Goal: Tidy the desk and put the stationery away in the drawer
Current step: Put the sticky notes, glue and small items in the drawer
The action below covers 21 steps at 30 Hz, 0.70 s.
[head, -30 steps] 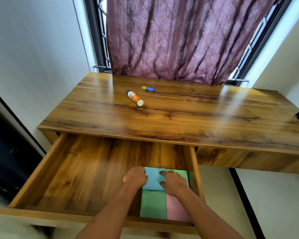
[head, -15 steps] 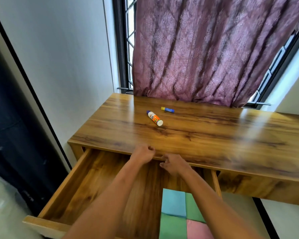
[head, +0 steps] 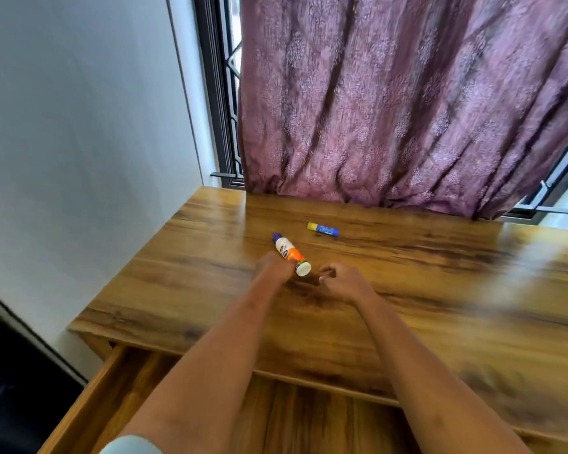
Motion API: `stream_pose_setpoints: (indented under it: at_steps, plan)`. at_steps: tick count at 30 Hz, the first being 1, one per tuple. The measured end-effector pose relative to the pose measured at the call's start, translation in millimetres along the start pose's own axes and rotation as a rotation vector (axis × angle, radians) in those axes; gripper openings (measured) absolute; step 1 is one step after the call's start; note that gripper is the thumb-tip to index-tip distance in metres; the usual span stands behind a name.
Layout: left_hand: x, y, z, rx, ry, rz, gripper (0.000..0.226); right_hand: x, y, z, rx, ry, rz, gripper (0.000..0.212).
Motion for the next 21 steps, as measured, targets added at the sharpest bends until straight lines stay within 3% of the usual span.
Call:
stream_pose_setpoints:
  at_steps: [4, 10, 13, 15, 18, 21]
  plan:
    - [1, -34, 20, 0.000, 0.049, -0.091, 0.059, -1, -41, 17, -0.043, 0.028, 0.010, 0.051]
    - [8, -62, 26, 0.129, 0.085, -0.173, 0.074, -9, -73, 39, -0.135, -0.135, -0.060, 0.054]
    - [7, -73, 27, 0.113, 0.005, -0.151, 0.066, -7, -87, 35, -0.137, -0.162, -0.101, 0.059]
    - [5, -80, 25, 0.094, -0.031, -0.130, 0.056, -4, -98, 27, -0.028, -0.060, -0.099, 0.059]
    - [1, -94, 19, 0.014, 0.206, -0.158, 0.049, -3, -117, 11, 0.109, 0.083, -0.110, 0.058]
    - [-6, -102, 10, -0.088, 0.468, -0.233, 0.048, -3, -140, 3, 0.117, 0.224, -0.094, 0.063]
Point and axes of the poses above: each hand's wrist, its own y-axis away from the middle knuckle, its own z-axis out of the palm, x = y × z, the point moved 1 cm from there along -y, towards the middle knuckle, and after that the axes turned 2 degrees about z, right-handed, at the moved point
